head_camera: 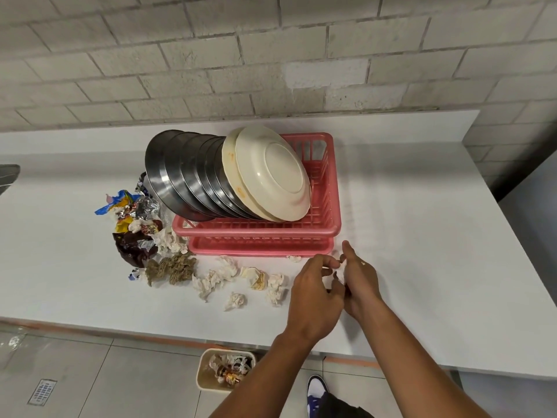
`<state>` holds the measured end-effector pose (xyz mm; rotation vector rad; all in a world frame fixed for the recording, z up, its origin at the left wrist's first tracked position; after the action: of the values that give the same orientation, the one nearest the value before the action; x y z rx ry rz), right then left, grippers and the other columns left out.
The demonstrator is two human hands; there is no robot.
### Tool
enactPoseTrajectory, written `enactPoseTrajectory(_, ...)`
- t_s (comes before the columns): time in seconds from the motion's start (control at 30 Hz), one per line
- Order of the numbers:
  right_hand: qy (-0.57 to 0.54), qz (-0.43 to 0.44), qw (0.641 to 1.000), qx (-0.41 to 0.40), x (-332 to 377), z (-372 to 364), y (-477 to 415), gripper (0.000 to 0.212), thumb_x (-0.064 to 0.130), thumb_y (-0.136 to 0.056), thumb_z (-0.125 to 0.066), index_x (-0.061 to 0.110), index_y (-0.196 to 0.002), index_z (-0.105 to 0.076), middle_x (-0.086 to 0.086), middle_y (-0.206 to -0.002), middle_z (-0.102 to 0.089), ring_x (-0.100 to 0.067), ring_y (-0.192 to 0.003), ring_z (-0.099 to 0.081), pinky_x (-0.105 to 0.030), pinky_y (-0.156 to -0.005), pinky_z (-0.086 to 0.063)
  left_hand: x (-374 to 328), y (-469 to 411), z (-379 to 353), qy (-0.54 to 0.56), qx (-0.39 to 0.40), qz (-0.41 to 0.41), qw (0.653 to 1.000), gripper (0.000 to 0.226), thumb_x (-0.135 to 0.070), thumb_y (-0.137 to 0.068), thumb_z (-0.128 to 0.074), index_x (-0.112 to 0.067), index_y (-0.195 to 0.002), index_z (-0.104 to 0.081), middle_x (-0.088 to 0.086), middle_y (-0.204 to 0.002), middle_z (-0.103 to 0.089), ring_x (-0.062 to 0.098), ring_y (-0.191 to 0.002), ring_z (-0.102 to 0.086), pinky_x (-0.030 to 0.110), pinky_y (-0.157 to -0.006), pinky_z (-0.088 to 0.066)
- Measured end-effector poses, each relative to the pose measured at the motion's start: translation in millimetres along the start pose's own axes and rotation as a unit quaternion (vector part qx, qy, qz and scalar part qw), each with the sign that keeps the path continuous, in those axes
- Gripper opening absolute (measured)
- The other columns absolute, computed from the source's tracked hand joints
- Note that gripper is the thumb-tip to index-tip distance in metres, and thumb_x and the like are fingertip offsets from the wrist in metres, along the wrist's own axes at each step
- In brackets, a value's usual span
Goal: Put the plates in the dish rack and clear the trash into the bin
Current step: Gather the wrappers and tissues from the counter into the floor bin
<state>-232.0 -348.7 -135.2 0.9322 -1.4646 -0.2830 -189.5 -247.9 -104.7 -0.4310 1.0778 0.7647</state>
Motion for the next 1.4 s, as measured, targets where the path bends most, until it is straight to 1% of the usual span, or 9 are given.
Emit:
enactPoseTrajectory(0.1, 0.006, 0.006, 1.000, 0.008, 4.5, 5.4, -4.7, 0.036, 0.043, -0.096, -0.066, 0.013, -0.077, -0.059, -0.002, -0.055, -0.053, -0.014, -0.042, -0.044, -0.025, -0.040, -0.036, 17.0, -9.8, 12.5, 0.027, -0.054, 0.090, 0.994, 0.019, -0.010, -0.090, -0.064, -0.021, -0.104, -0.060, -0.009, -0.097, -0.066, 0.009, -0.077, -0.070, 0.035, -0.067, -0.062)
enactPoseTrajectory(0.2, -0.001, 0.012, 1.000, 0.009, 6.2, 12.8, -7.9, 0.036, 0.038, -0.097, -0.066, 0.014, -0.073, -0.054, -0.003, -0.056, -0.047, -0.013, -0.039, -0.036, -0.023, -0.035, -0.026, 35.0, -21.6, 24.0, 0.071, -0.082, 0.206, 0.972, 0.025, -0.012, -0.091, -0.064, -0.014, -0.114, -0.055, 0.005, -0.080, -0.070, 0.017, -0.052, -0.067, 0.031, -0.047, -0.055)
enactPoseTrajectory(0.3, -0.008, 0.010, 1.000, 0.003, 4.5, 19.1, -8.6, 0.037, 0.036, -0.096, -0.067, 0.015, -0.071, -0.053, -0.004, -0.058, -0.050, -0.014, -0.042, -0.037, -0.023, -0.036, -0.026, 43.2, -30.9, 23.9, 0.091, -0.091, 0.246, 0.961, 0.036, -0.018, -0.090, -0.067, -0.016, -0.118, -0.044, 0.009, -0.073, -0.072, 0.018, -0.046, -0.064, 0.029, -0.043, -0.048)
enactPoseTrajectory(0.53, -0.013, 0.017, 1.000, 0.015, 7.6, 21.2, -10.0, 0.039, 0.036, -0.096, -0.068, 0.015, -0.068, -0.051, -0.005, -0.057, -0.051, -0.014, -0.041, -0.036, -0.023, -0.038, -0.027, 57.8, -52.1, 2.9, 0.127, -0.117, 0.317, 0.933, 0.041, -0.017, -0.092, -0.064, -0.010, -0.116, -0.032, 0.018, -0.084, -0.072, 0.019, -0.043, -0.065, 0.028, -0.044, -0.050)
enactPoseTrajectory(0.83, -0.022, 0.023, 0.999, 0.004, 9.3, 23.3, -12.0, 0.040, 0.036, -0.096, -0.067, 0.014, -0.066, -0.051, -0.005, -0.055, -0.052, -0.013, -0.039, -0.035, -0.023, -0.038, -0.027, 61.2, -64.7, -7.0, 0.135, -0.143, 0.347, 0.917, 0.046, -0.030, -0.098, -0.061, -0.013, -0.123, -0.026, 0.016, -0.088, -0.072, 0.023, -0.050, -0.071, 0.033, -0.051, -0.061)
enactPoseTrajectory(1.1, -0.017, 0.024, 1.000, -0.008, 8.8, 30.6, -12.1, 0.040, 0.035, -0.096, -0.067, 0.016, -0.065, -0.051, -0.005, -0.059, -0.053, -0.014, -0.042, -0.038, -0.025, -0.043, -0.029, 56.0, -59.2, -3.7, 0.096, -0.136, 0.357, 0.919, 0.022, -0.016, -0.102, -0.051, -0.007, -0.119, -0.039, 0.014, -0.083, -0.072, 0.027, -0.055, -0.072, 0.044, -0.063, -0.064)
enactPoseTrajectory(1.2, -0.023, 0.025, 0.999, -0.010, 9.2, 33.3, -12.0, 0.039, 0.035, -0.096, -0.067, 0.015, -0.066, -0.052, -0.005, -0.060, -0.053, -0.015, -0.041, -0.038, -0.025, -0.043, -0.028, 51.9, -51.2, -2.4, 0.094, -0.133, 0.343, 0.925, 0.024, -0.018, -0.101, -0.045, -0.002, -0.119, -0.047, 0.012, -0.077, -0.072, 0.026, -0.051, -0.071, 0.045, -0.066, -0.064)
enactPoseTrajectory(1.3, -0.027, 0.026, 0.999, -0.007, 9.1, 35.8, -12.4, 0.037, 0.035, -0.096, -0.068, 0.016, -0.068, -0.052, -0.004, -0.060, -0.055, -0.016, -0.045, -0.040, -0.024, -0.044, -0.028, 42.8, -37.4, 4.0, 0.113, -0.136, 0.314, 0.933, 0.020, -0.019, -0.097, -0.041, -0.010, -0.114, -0.048, 0.011, -0.082, -0.072, 0.023, -0.047, -0.069, 0.043, -0.070, -0.064)
enactPoseTrajectory(1.4, -0.030, 0.025, 0.999, -0.003, 7.5, 36.4, -12.2, 0.037, 0.034, -0.096, -0.067, 0.016, -0.068, -0.051, -0.005, -0.062, -0.053, -0.017, -0.046, -0.040, -0.024, -0.044, -0.027, 36.7, -25.5, 9.7, 0.139, -0.129, 0.283, 0.940, 0.017, -0.009, -0.095, -0.037, -0.011, -0.104, -0.052, 0.010, -0.082, -0.069, 0.021, -0.047, -0.066, 0.046, -0.069, -0.063)
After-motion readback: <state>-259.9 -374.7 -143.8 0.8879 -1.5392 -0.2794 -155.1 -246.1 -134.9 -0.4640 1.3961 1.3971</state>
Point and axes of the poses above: each hand's wrist, its own y-axis away from the middle knuckle, its own z-axis out of the back of the hand, x = y × z, the point moved 3 cm from there along -y, towards the middle knuckle
